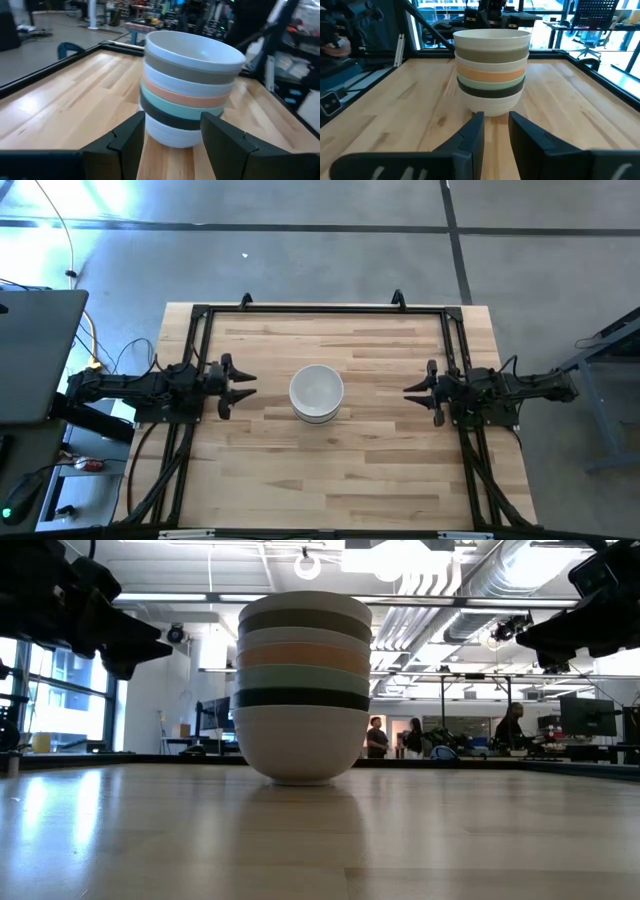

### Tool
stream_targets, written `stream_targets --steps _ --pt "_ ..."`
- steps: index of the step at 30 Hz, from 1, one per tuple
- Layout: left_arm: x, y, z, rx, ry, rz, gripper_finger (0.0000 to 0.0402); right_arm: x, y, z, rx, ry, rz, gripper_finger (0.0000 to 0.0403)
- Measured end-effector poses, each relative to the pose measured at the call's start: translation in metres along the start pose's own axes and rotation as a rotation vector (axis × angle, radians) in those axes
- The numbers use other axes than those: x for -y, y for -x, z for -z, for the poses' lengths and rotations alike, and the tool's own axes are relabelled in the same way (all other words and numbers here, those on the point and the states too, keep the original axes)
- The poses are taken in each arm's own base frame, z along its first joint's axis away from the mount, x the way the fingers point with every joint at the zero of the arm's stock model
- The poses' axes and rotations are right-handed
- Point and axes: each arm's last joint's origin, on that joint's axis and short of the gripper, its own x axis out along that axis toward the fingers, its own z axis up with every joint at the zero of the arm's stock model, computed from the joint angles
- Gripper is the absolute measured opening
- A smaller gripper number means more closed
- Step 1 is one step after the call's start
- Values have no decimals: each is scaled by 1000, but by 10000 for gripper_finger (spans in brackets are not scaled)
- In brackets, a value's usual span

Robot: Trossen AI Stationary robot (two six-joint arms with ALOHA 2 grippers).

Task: Nest bowls inside each other
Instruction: Return to Home Position

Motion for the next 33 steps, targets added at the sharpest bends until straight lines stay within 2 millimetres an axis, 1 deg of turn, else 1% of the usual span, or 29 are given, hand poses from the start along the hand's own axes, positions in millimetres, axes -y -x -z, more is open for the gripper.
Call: stream_targets --steps 4,11,13,17,19,28,33 --pt "2 0 0 -8 -82 70 182 -1 0 0 0 5 -44 78" --pt "3 0 -3 35 -197 82 181 -1 0 -1 13 40 -38 78" --pt "2 0 -4 38 -196 56 181 0 0 -1 12 25 2 78" --pt "0 0 -4 39 -129 -24 181 5 0 -1 14 -34 170 78" --pt "-1 0 -3 40 -107 -54 181 6 1 -1 16 -50 210 78" --pt "-2 0 -4 46 -111 -72 181 6 1 -1 18 -70 211 78" --pt "0 0 -4 40 -171 -30 181 6 1 -1 16 -52 212 78"
